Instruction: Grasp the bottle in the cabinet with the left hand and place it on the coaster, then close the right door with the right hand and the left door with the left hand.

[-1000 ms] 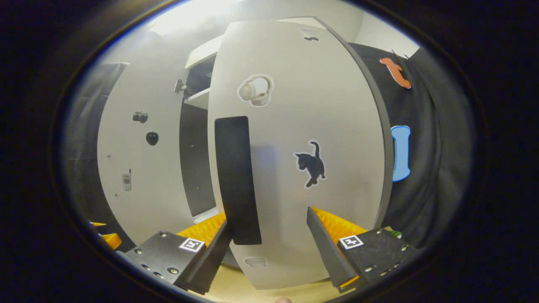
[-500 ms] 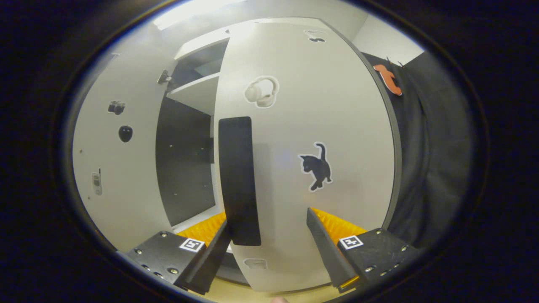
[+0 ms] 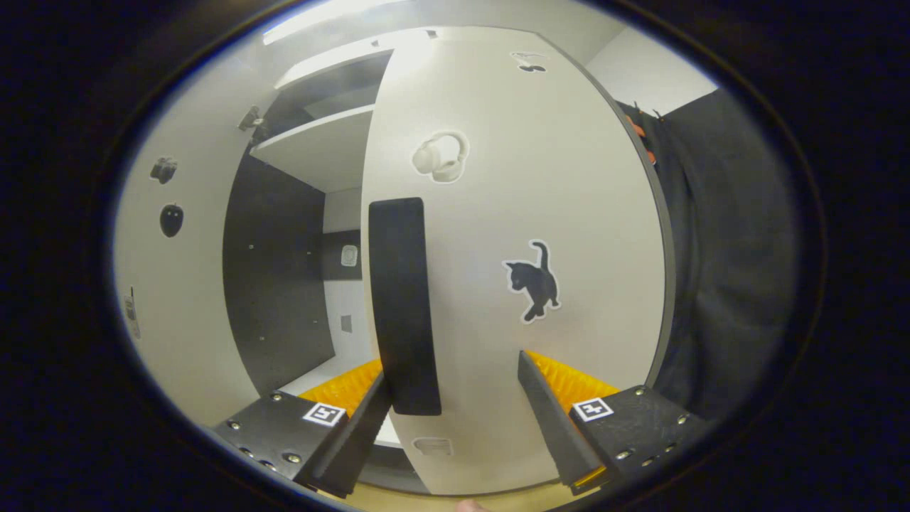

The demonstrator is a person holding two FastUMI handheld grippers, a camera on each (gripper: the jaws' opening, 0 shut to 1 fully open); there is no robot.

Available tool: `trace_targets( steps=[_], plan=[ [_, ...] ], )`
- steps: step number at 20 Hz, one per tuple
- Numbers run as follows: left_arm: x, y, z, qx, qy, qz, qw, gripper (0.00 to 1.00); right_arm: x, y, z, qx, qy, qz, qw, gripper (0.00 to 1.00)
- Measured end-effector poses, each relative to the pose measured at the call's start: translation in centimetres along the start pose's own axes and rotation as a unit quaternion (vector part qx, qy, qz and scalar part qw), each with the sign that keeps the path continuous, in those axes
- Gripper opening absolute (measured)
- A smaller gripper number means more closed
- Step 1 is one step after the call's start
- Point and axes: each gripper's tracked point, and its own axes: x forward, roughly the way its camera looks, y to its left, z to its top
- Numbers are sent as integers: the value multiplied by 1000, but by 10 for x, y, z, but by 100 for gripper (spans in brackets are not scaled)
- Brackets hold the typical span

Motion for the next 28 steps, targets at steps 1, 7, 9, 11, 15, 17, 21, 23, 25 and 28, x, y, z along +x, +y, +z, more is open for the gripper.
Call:
trace_targets(
  steps=[1,7,9,11,15,17,21,23,25,28],
  plan=[
    [1,-1,6,-7,0,-10,1000,88,1,0,0,0,0,-4,1000,100],
    [21,-17,34,-13,-4,-81,997,88,3,0,-1,1,-1,-14,1000,100],
    [25,-25,38,-15,2,-103,995,88,4,0,-1,0,-1,-13,1000,100],
    [28,-31,43,-15,3,-117,993,83,3,0,-1,-2,-1,-13,1000,97],
    [35,-42,51,-3,-3,-137,991,88,3,-1,-1,-2,-1,-11,1000,100],
    [36,-43,52,12,-4,-143,990,88,2,1,-4,3,10,0,1000,100],
    [35,-54,51,31,-4,-164,986,88,-14,0,-21,29,45,25,998,98],
    [32,-61,52,31,-6,-171,985,88,-27,-2,-26,37,51,33,997,98],
    [31,-70,50,19,-3,-184,983,88,-41,-4,-30,40,55,42,997,100],
    [26,-90,46,0,4,-204,979,88,-58,-9,-32,42,63,53,996,100]
  ],
)
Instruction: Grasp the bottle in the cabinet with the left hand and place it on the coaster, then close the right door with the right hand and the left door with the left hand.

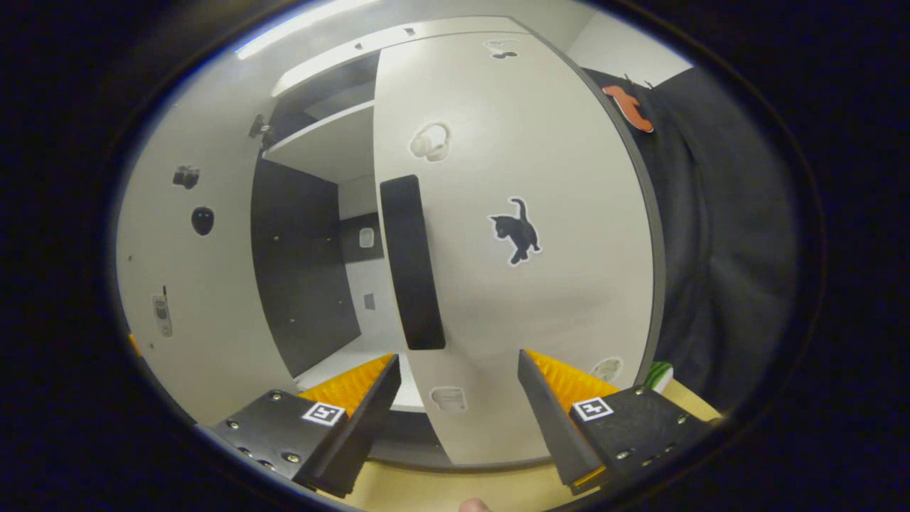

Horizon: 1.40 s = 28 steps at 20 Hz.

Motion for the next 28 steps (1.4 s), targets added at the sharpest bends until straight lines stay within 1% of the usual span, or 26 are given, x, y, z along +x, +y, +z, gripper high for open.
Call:
trace_targets(
  steps=[6,7,8,9,10,11,12,13,14,18,19,22,24,25,26,27,28],
  plan=[
    [11,-36,-3,15,-1,-27,1000,88,-25,-12,-1,8,8,7,1000,100],
    [14,-42,-3,17,-3,-30,999,88,-28,-14,-1,5,9,7,1000,97],
    [16,-48,-3,19,-3,-33,999,88,-32,-17,-1,3,9,8,1000,100],
    [18,-54,-3,20,-5,-35,999,88,-35,-20,-2,1,9,7,1000,100],
    [20,-60,-4,24,-6,-38,999,83,-37,-24,-3,0,11,5,1000,100],
    [22,-65,-4,28,-8,-39,999,88,-40,-27,-5,3,15,4,1000,100],
    [25,-69,-4,33,-9,-40,999,83,-43,-30,-7,7,20,4,1000,97],
    [27,-74,-4,39,-12,-43,998,88,-45,-33,-7,11,22,2,1000,97],
    [30,-79,-4,44,-13,-45,998,88,-47,-36,-7,13,22,0,1000,100],
    [45,-93,-7,43,-15,-53,998,88,-57,-46,-9,15,27,-4,1000,100],
    [48,-99,-8,38,-16,-61,997,91,-59,-48,-9,15,29,-4,999,100],
    [67,-120,-10,26,-20,-77,997,92,-63,-54,-11,11,32,-7,999,100],
    [82,-133,-10,35,-25,-82,996,93,-69,-58,-13,11,37,-9,999,100],
    [90,-138,-10,42,-29,-82,995,94,-72,-60,-15,11,37,-10,999,97],
    [98,-144,-11,48,-32,-82,995,93,-74,-63,-16,10,38,-12,999,100],
    [105,-150,-10,54,-35,-82,995,94,-77,-66,-19,9,42,-14,999,97],
    [113,-155,-11,59,-34,-82,994,94,-80,-68,-22,8,45,-16,999,100]
  ],
)
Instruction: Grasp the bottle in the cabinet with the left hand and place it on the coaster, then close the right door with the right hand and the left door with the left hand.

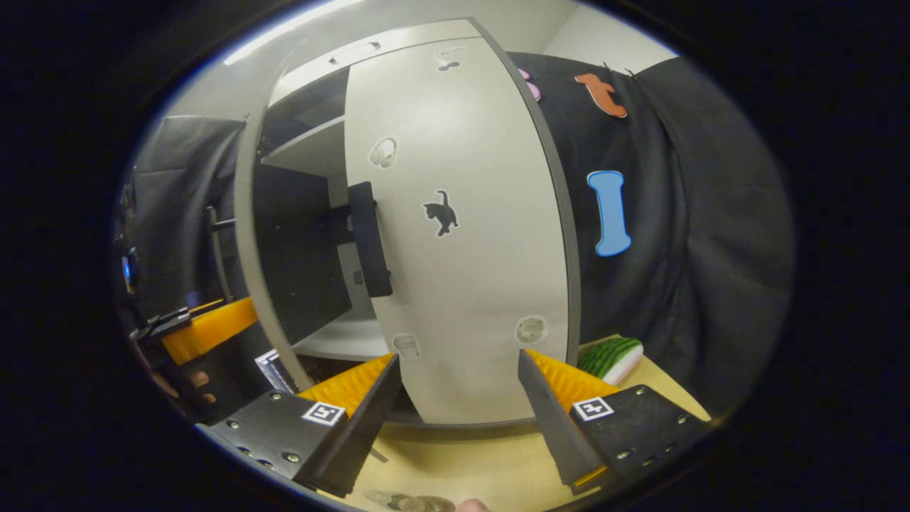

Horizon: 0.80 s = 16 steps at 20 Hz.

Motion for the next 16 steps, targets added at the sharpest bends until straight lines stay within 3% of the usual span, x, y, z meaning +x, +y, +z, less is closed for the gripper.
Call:
trace_targets(
  steps=[8,16],
  plan=[
    [40,-13,-3,1,-16,5,1000,93,-13,-12,-4,23,-4,-7,1000,100],
    [50,-16,-3,12,-23,56,998,95,-19,-12,-12,16,7,-2,1000,100]
  ],
)
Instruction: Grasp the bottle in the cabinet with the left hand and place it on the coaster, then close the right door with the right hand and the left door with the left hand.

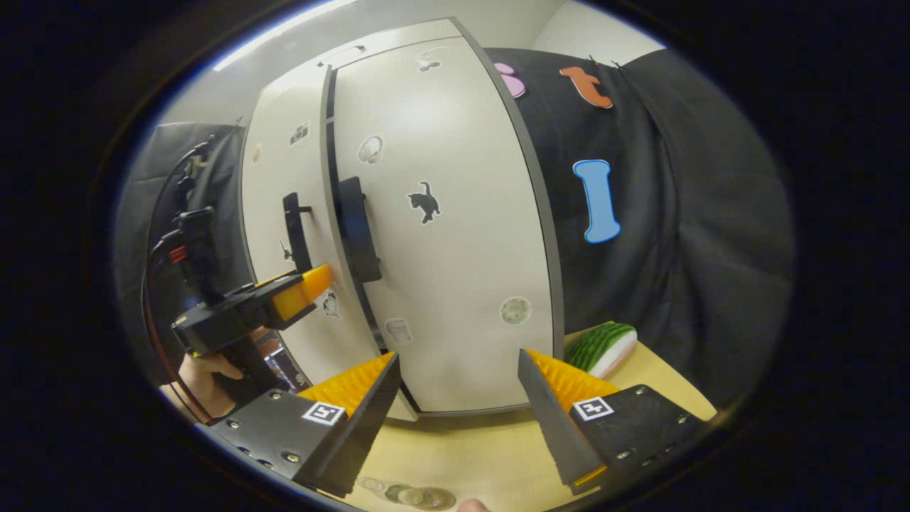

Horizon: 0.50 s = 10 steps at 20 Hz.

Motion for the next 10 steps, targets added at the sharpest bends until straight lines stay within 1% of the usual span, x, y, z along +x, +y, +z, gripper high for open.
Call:
trace_targets(
  steps=[7,10],
  plan=[
    [9,1,-2,26,-4,45,999,95,-11,-9,-2,7,3,-5,1000,100],
    [10,-1,-3,26,-4,46,999,95,-16,-13,-2,5,2,-8,1000,100]
  ],
)
